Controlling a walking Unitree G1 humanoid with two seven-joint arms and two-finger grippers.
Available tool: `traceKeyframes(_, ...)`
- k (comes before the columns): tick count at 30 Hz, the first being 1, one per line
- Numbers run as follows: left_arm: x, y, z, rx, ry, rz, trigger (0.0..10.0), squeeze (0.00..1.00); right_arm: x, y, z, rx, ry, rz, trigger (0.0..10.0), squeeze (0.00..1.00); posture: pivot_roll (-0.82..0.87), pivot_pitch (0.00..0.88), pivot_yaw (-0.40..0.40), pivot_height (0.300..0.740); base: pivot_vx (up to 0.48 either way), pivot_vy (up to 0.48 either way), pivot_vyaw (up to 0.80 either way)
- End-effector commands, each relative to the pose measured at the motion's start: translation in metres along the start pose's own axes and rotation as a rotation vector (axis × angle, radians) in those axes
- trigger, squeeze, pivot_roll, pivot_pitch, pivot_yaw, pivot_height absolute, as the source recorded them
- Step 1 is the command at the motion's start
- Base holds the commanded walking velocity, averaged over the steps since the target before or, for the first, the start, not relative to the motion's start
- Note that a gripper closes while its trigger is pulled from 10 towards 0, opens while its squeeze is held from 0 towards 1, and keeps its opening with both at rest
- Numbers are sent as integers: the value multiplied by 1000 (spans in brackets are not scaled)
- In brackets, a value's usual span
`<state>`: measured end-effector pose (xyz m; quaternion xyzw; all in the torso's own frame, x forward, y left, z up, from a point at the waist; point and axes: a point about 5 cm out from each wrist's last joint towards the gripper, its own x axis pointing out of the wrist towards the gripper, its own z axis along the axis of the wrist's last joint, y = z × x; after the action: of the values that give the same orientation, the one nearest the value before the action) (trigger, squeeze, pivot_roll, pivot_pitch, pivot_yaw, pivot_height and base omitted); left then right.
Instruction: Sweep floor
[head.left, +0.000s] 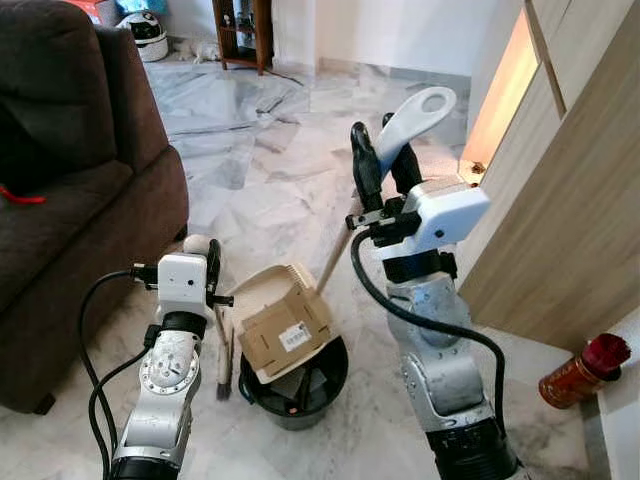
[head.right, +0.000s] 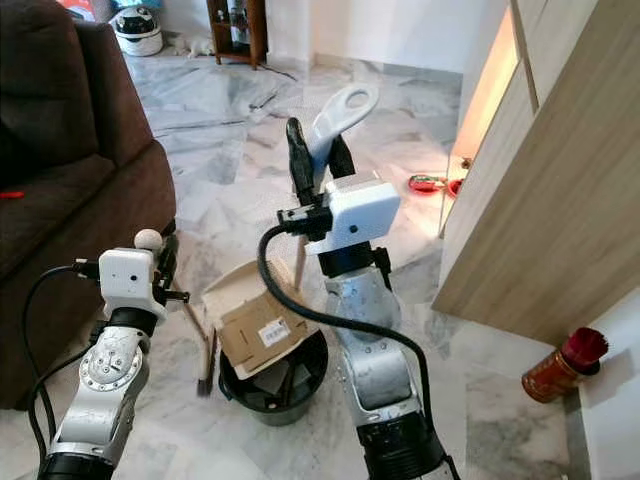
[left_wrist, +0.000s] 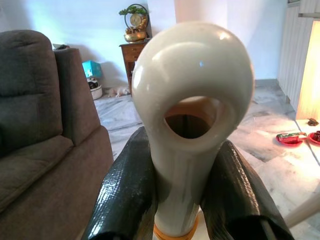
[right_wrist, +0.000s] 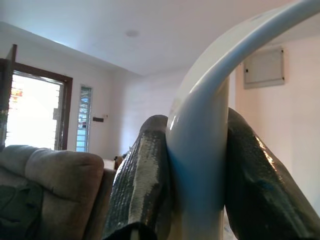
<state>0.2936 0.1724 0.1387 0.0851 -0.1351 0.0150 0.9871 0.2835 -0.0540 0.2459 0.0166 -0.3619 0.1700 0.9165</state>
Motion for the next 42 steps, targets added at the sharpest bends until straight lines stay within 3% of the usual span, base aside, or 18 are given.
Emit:
traceKeyframes(1, 5, 0, 12, 17, -69, -4, 10000, 0, 7, 9, 26, -40, -139, 39, 10000, 0, 145, 99, -18, 740, 0, 0, 0)
traceKeyframes(9, 5, 3, 12, 25, -64, 3, 10000, 0, 5, 20, 30, -126, -171, 120, 10000, 0, 140, 110, -15, 740, 0, 0, 0)
traceKeyframes(21, 6, 0, 12, 21, -63, -11, 10000, 0, 4, 24, 34, -188, -192, 115, 10000, 0, 137, 119, -11, 740, 0, 0, 0)
traceKeyframes(23, 6, 0, 12, 21, -64, -11, 10000, 0, 4, 27, 36, -244, -206, 148, 10000, 0, 137, 115, -11, 740, 0, 0, 0)
traceKeyframes(29, 6, 0, 12, 19, -65, -13, 10000, 0, -1, 37, 36, -284, -228, 208, 10000, 0, 137, 106, -11, 740, 0, 0, 0)
traceKeyframes(36, 6, -1, 11, 18, -66, -14, 10000, 0, -2, 35, 35, -244, -204, 186, 10000, 0, 137, 89, -14, 740, 0, 0, 0)
traceKeyframes(42, 6, -2, 11, 15, -68, -17, 10000, 0, -2, 28, 31, -148, -150, 134, 10000, 0, 136, 76, -17, 740, 0, 0, 0)
